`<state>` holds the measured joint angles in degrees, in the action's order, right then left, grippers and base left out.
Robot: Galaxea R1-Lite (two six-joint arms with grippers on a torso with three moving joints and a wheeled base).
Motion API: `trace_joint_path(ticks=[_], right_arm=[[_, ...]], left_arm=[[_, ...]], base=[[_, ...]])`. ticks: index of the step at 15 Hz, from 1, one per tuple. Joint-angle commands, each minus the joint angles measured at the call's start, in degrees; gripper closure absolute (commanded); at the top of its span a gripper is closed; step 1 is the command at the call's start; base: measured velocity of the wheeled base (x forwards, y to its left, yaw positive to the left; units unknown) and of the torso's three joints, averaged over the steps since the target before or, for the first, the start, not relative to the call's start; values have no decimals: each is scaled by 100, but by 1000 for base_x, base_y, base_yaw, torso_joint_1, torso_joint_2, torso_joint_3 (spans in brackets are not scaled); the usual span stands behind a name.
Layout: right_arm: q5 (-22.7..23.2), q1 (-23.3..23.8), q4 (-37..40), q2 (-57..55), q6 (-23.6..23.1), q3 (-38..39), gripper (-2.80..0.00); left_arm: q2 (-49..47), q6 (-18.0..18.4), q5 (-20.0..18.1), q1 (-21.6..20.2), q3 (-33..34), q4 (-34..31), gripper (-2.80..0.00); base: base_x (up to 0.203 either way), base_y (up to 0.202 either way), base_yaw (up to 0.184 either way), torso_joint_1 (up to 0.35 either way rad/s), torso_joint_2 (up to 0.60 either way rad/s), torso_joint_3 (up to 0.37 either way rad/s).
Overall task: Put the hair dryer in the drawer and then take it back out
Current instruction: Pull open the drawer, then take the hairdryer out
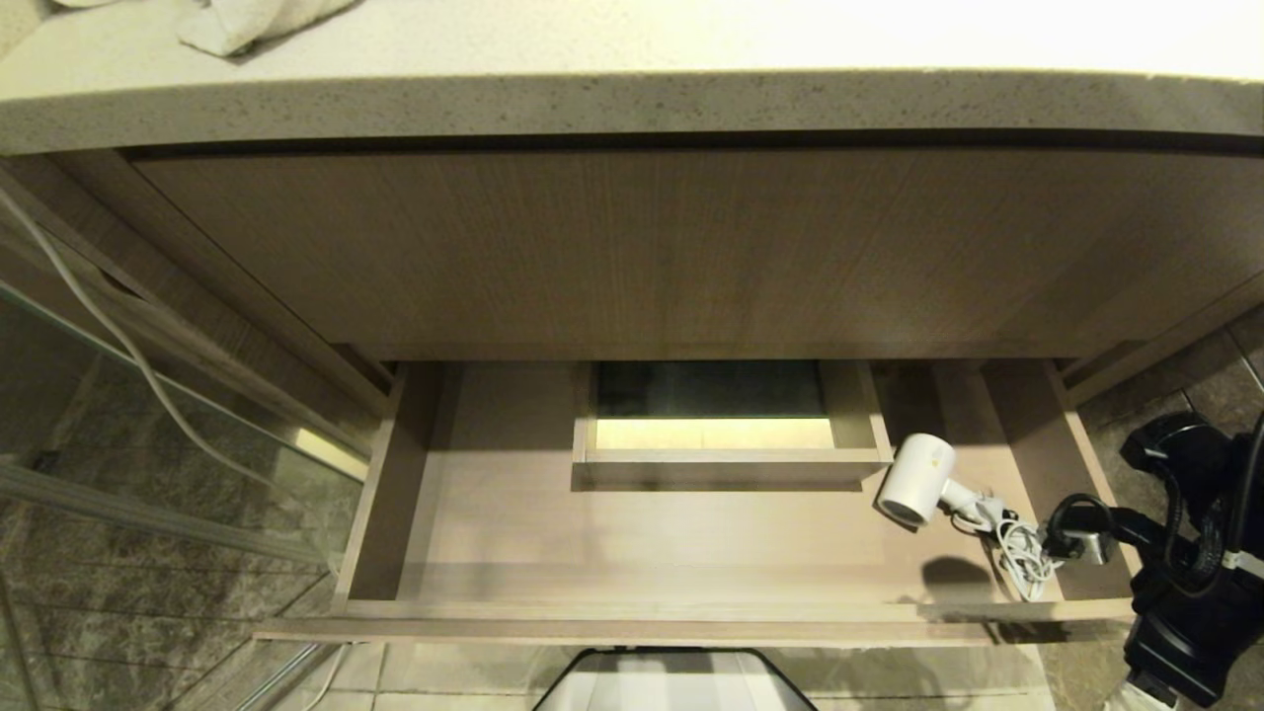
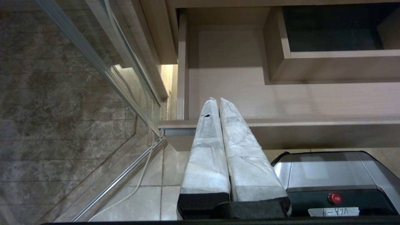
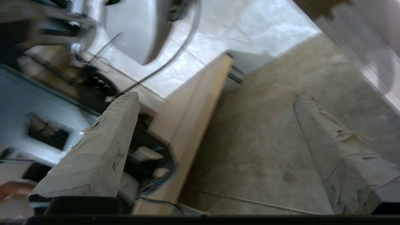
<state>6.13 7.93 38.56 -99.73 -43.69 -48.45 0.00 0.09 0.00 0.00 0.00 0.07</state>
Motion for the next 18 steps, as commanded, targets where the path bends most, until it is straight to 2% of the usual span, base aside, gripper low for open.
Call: trace_joint_path(ticks=[1,6,8,13,18], right_arm=[[125,84,-9,389,-18,16,0],[127,272,-714,984,139,-42,0],[133,271,-980,1424,694,50,0],[127,273,-1082,2763,1466,411,0],[105,270,-1090,4452,2348,1218,0]], left_arm=[[9,0,0,0,0,1,0],[9,0,0,0,0,1,0],[5,0,0,0,0,1,0],[8,0,0,0,0,1,0],[0,0,0,0,0,1,0]], base=[[0,0,0,0,0,0],[0,0,0,0,0,0],[0,0,0,0,0,0],[0,0,0,0,0,0],[0,0,0,0,0,0]])
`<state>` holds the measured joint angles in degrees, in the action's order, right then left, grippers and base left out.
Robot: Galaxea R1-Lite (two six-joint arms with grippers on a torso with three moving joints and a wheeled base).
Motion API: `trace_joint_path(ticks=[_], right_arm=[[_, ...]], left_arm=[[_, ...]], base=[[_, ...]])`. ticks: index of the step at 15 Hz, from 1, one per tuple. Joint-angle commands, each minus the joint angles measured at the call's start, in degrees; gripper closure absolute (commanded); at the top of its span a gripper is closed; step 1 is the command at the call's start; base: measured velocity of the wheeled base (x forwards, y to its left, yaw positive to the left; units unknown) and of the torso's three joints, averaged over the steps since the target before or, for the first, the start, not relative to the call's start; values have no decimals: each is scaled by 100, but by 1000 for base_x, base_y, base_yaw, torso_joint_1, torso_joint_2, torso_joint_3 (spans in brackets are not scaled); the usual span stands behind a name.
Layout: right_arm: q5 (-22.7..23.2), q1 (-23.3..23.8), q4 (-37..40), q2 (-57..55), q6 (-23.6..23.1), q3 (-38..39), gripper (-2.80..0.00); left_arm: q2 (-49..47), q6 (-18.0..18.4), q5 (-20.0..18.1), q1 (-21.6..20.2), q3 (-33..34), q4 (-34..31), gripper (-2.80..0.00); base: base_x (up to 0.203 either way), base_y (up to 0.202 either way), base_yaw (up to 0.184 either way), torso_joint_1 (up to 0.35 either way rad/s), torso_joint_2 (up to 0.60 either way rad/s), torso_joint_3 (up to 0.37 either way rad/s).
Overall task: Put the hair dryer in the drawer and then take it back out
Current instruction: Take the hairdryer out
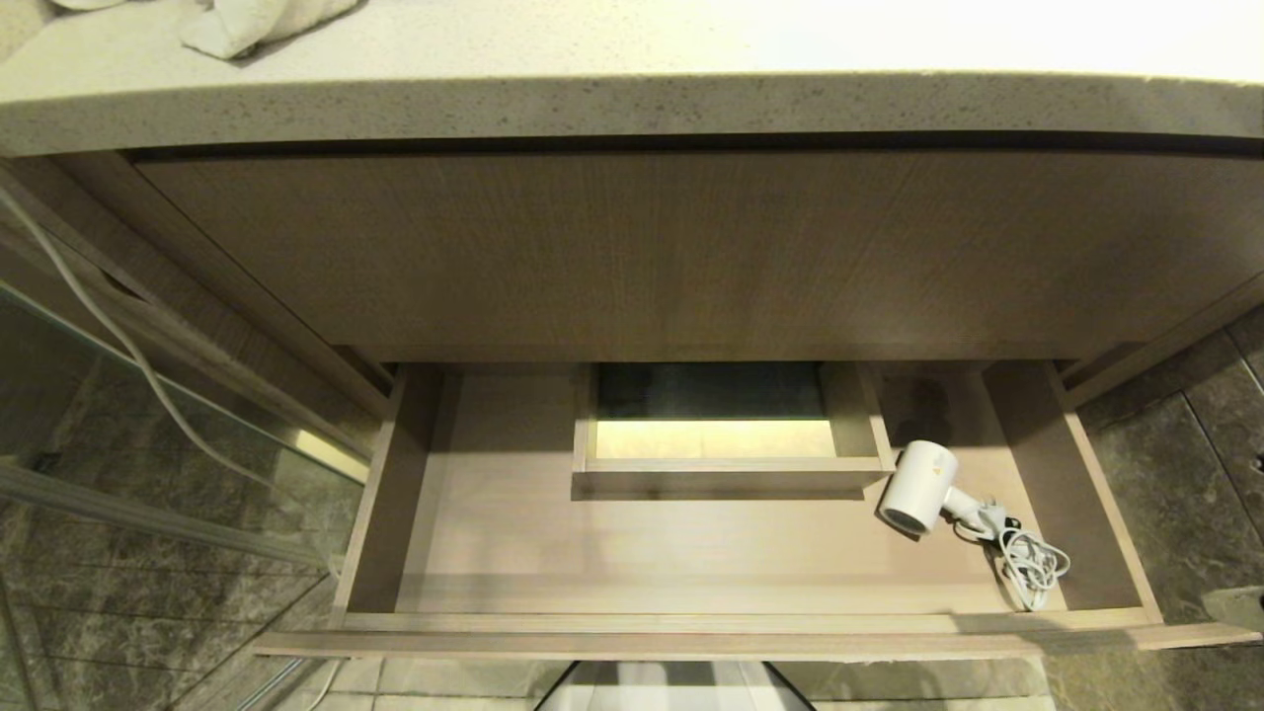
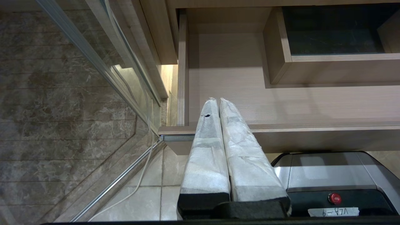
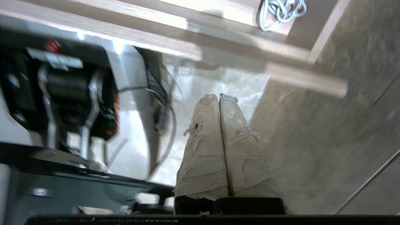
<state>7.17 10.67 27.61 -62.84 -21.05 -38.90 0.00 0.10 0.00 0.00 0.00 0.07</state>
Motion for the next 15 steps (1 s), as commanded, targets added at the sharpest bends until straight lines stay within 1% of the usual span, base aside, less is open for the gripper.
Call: trace_joint_path(ticks=[1,5,10,11,12,15], right_arm=[[-2,-9,-12,977,152,444,0],[-14,-99,-307,1423,232,795,0],[-93,-236,-449,1613,233,827,0],[-162,-256,-516,1626,266,844,0],[-315,-324,-551,1623,427,846,0],[-409,-469,-599,1660,593,866,0]], left_arm=[[7,-1,0,0,0,1,0],[0,-1,0,0,0,1,0],[9,-1,0,0,0,1,0],[6,-1,0,0,0,1,0],[5,-1,0,0,0,1,0],[9,-1,0,0,0,1,0]], base=[[0,0,0,0,0,0],[0,0,0,0,0,0],[0,0,0,0,0,0],[0,0,0,0,0,0],[0,0,0,0,0,0],[0,0,0,0,0,0]])
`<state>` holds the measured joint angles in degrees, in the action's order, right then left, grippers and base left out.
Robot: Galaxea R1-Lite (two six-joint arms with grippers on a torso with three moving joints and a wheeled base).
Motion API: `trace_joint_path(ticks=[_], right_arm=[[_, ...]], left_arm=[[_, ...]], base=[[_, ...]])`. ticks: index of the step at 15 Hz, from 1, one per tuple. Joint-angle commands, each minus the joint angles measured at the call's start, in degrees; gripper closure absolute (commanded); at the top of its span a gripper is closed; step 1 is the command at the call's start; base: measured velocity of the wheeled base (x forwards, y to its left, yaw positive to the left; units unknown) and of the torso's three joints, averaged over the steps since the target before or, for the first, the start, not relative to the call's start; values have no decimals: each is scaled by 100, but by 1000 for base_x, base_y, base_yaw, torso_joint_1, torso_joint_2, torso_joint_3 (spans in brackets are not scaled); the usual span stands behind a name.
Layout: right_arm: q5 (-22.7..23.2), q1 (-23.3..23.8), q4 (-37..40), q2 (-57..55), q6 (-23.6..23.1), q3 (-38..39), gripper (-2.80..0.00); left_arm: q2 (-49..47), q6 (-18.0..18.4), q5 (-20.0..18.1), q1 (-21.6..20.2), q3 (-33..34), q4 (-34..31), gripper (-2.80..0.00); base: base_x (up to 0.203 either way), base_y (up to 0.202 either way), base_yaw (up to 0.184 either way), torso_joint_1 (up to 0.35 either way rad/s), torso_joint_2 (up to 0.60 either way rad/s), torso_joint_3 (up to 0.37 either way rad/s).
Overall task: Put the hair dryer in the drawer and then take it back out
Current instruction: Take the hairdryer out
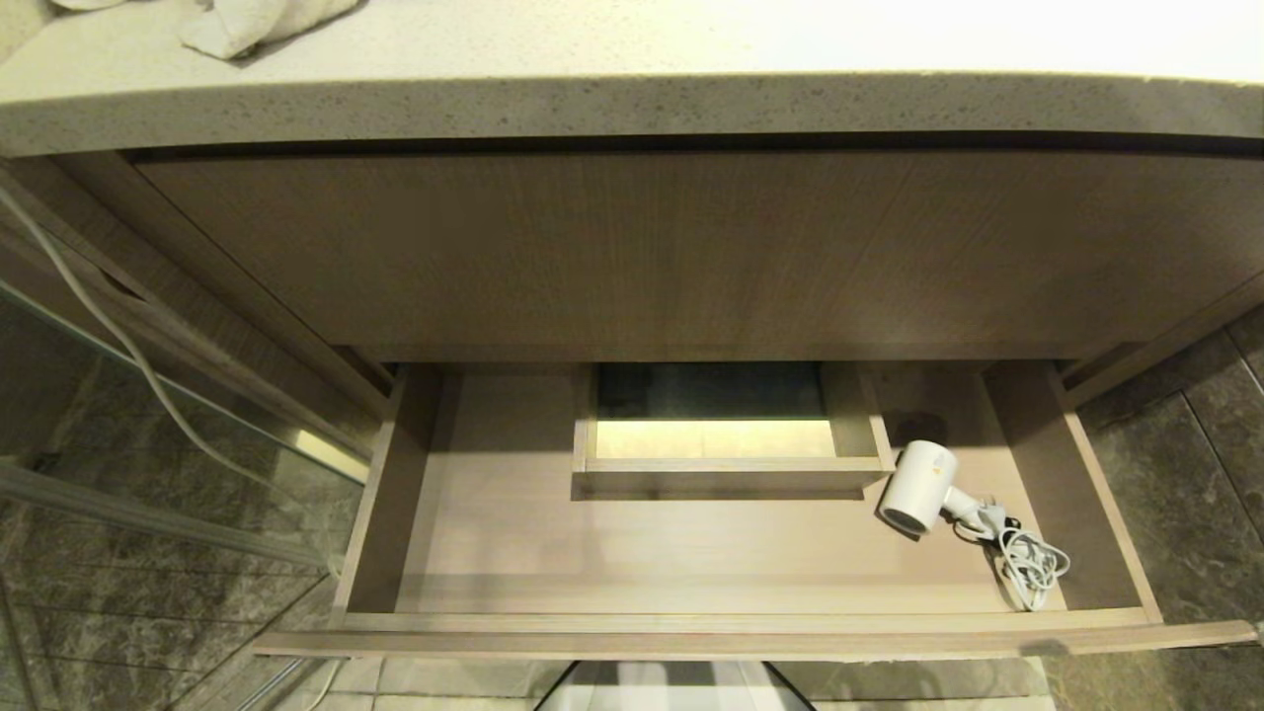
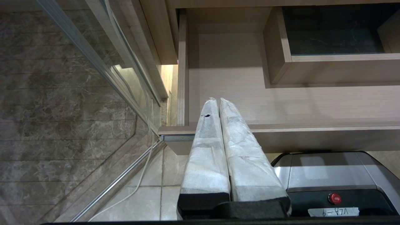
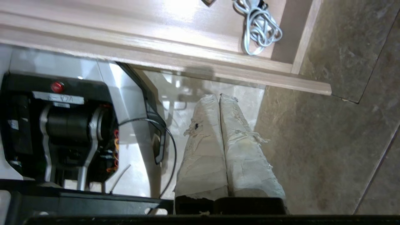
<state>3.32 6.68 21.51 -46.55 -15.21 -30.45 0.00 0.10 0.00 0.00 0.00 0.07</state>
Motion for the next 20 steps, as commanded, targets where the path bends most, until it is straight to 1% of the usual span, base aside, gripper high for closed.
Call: trace_joint_path(ticks=[1,2,4,5,6,8,9,10,12,14,15,16,17,18,20], right_arm=[[-91,-92,-3,62,9,93,0],[-220,-206,-27,150,11,156,0],[-301,-314,-50,282,89,205,0],[-411,-524,-84,546,291,271,0],[-727,-773,-110,746,534,367,0],[-1384,-1036,-93,781,690,447,0],[-1546,-1103,-69,738,703,444,0],[-1616,-1144,-73,653,703,470,0],[-1617,-1272,15,484,679,528,0],[-1635,-1473,676,133,579,486,0],[-1639,-1535,965,-90,483,345,0],[-1667,-1596,1114,-322,348,210,0],[-1775,-1663,1182,-597,169,58,0],[-2025,-1744,1212,-944,1,-124,0],[-2453,-1841,1238,-1541,-124,-453,0]], left_arm=[[9,-1,0,0,0,1,0],[6,-1,0,0,0,1,0],[9,-1,0,0,0,1,0],[9,-1,0,0,0,1,0],[9,-1,0,0,0,1,0],[9,-1,0,0,0,1,0],[1,-1,0,0,0,1,0],[9,-1,0,0,0,1,0],[0,-1,0,0,0,1,0],[9,-1,0,0,0,1,0],[0,-1,0,0,0,1,0],[8,-1,0,0,0,1,0],[7,-1,0,0,0,1,0],[8,-1,0,0,0,1,0],[0,-1,0,0,0,1,0]], base=[[0,0,0,0,0,0],[0,0,0,0,0,0],[0,0,0,0,0,0],[0,0,0,0,0,0],[0,0,0,0,0,0],[0,0,0,0,0,0],[0,0,0,0,0,0],[0,0,0,0,0,0],[0,0,0,0,0,0],[0,0,0,0,0,0],[0,0,0,0,0,0],[0,0,0,0,0,0],[0,0,0,0,0,0],[0,0,0,0,0,0],[0,0,0,0,0,0]])
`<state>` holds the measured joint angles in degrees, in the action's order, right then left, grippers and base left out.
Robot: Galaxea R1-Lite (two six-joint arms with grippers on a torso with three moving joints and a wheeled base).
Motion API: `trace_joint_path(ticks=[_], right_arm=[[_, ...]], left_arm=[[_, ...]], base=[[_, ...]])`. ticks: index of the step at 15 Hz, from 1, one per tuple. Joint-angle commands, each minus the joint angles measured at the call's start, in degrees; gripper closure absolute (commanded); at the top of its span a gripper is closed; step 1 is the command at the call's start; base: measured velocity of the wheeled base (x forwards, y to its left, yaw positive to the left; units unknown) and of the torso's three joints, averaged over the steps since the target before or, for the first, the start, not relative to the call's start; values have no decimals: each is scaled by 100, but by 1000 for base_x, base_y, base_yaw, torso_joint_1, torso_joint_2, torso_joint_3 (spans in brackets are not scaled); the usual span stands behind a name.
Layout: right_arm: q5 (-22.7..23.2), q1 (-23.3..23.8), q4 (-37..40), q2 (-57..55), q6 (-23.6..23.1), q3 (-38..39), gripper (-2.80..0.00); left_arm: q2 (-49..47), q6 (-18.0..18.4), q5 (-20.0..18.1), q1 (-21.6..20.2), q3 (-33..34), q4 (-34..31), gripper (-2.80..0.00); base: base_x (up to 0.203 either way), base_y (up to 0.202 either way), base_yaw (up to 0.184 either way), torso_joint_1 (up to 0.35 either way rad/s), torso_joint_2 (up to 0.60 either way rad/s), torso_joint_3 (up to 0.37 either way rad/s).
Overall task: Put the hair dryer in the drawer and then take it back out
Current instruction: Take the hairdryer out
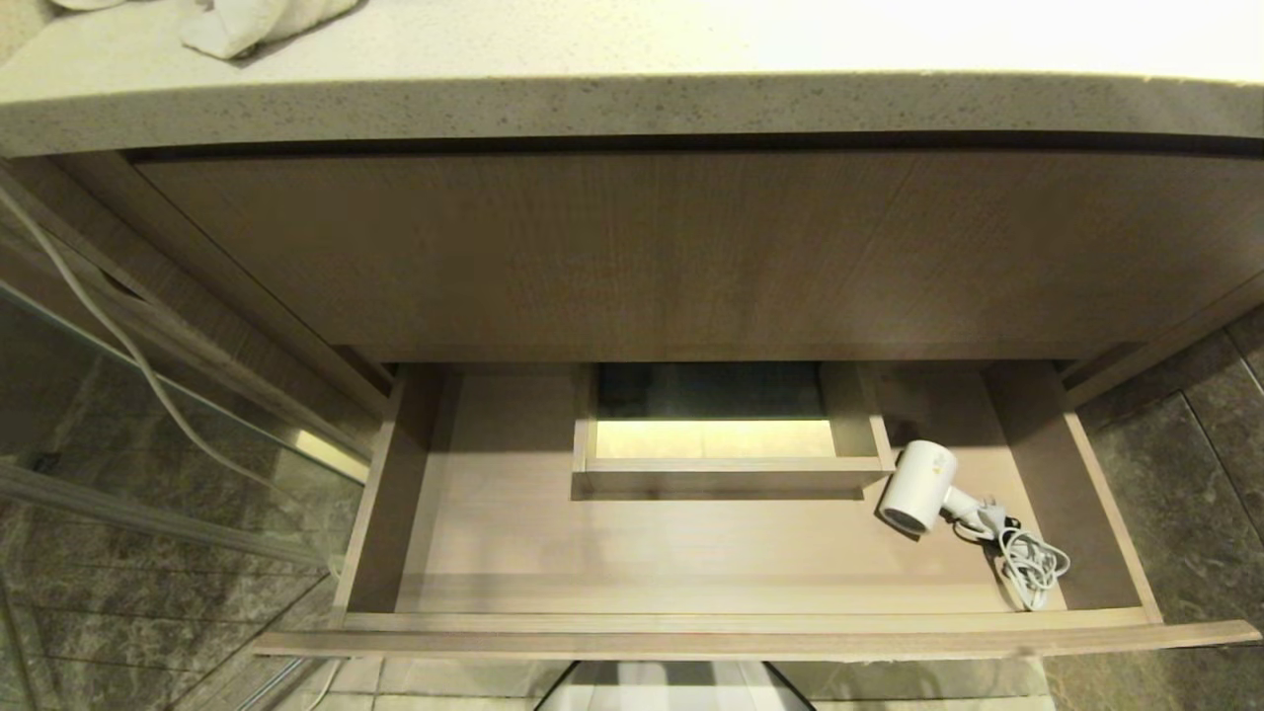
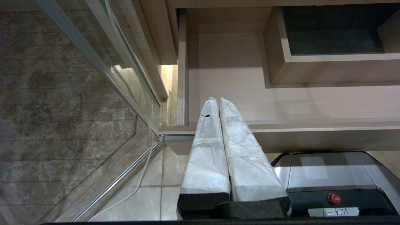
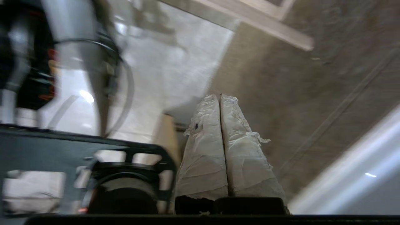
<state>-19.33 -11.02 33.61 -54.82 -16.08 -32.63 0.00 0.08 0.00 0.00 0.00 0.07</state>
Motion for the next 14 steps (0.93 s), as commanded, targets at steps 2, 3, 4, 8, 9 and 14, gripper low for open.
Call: trace_joint_path(ticks=[2,3,4,8,9,14], right_arm=[[-405,-130,43,-1400,-77,-564,0],[-443,-159,40,-1730,-85,-677,0],[-468,-185,27,-2090,-93,-796,0],[-458,-217,-180,-3438,-102,-1114,-280],[-451,-223,-330,-3734,-99,-1187,-280],[-440,-103,-1103,-4968,-113,-1374,-280]], left_arm=[[9,1,0,0,0,1,0],[9,1,0,0,0,1,0],[9,1,0,0,0,1,0],[0,1,0,0,0,1,0],[9,1,0,0,0,1,0],[7,1,0,0,0,1,0]], base=[[0,0,0,0,0,0],[0,0,0,0,0,0],[0,0,0,0,0,0],[0,0,0,0,0,0],[0,0,0,0,0,0],[0,0,0,0,0,0]])
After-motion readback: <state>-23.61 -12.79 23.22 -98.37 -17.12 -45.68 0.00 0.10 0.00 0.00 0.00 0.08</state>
